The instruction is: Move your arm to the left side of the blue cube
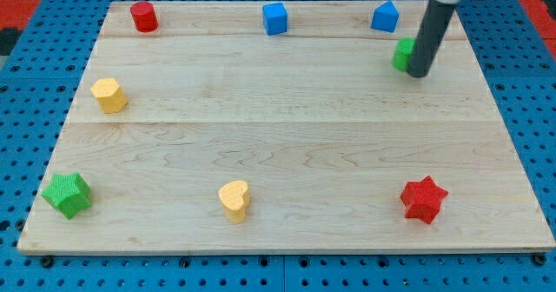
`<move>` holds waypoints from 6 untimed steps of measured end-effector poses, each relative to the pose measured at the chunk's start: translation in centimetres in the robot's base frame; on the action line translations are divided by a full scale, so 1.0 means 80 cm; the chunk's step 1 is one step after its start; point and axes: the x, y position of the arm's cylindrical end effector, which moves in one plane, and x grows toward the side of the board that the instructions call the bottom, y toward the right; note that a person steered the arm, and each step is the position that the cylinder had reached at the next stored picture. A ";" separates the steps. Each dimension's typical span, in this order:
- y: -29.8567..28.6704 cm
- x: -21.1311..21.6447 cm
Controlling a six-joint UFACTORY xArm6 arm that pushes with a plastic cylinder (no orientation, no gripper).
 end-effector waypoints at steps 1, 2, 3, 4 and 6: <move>-0.001 -0.035; -0.011 -0.053; 0.008 -0.054; -0.049 0.008; -0.294 -0.057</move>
